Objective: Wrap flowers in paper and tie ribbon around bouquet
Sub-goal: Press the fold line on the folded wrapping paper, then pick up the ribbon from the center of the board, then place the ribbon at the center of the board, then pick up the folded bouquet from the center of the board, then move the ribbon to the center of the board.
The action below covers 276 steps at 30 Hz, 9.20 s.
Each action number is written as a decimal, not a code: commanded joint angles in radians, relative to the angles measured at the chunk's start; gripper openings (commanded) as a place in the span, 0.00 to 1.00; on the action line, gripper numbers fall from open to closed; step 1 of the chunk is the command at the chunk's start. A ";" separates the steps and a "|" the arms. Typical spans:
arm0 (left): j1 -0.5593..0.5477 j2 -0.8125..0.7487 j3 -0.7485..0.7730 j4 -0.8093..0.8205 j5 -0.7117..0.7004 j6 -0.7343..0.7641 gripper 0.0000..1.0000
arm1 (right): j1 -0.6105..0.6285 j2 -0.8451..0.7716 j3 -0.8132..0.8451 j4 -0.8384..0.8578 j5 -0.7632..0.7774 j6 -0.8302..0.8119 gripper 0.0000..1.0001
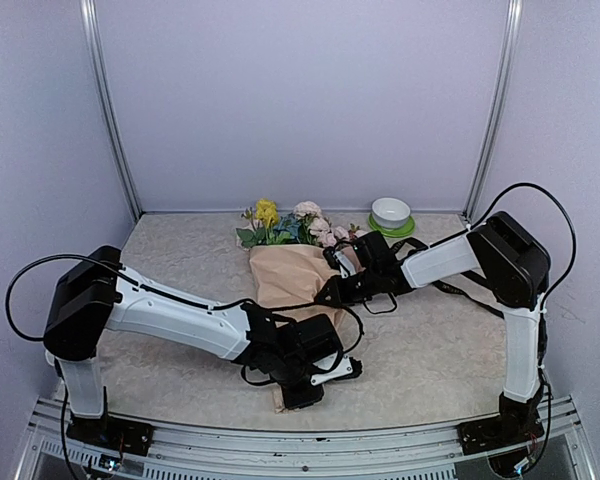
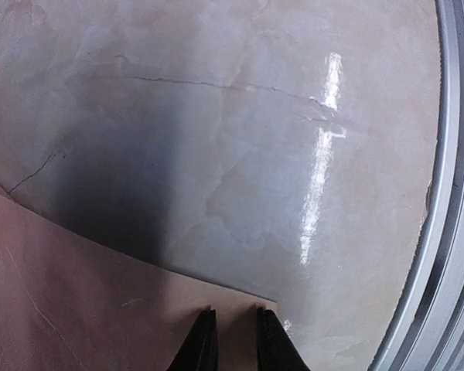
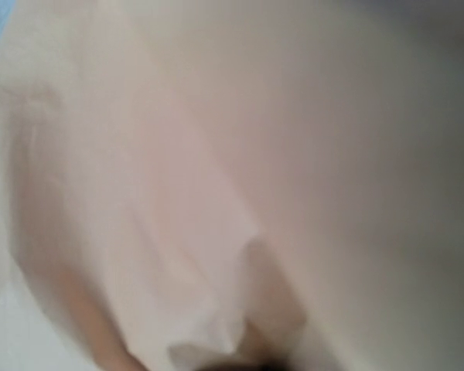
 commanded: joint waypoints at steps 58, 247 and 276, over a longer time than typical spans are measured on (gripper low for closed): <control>0.402 0.083 0.071 0.107 -0.128 -0.120 0.28 | -0.044 -0.080 0.012 -0.233 0.163 0.011 0.19; 0.537 -0.279 -0.259 -0.082 -0.016 -0.466 0.00 | -0.068 -0.181 -0.022 -0.093 -0.180 0.226 0.00; 0.812 -0.502 -0.238 0.296 -0.092 -0.458 0.00 | -0.077 -0.171 0.104 -0.246 -0.173 0.136 0.00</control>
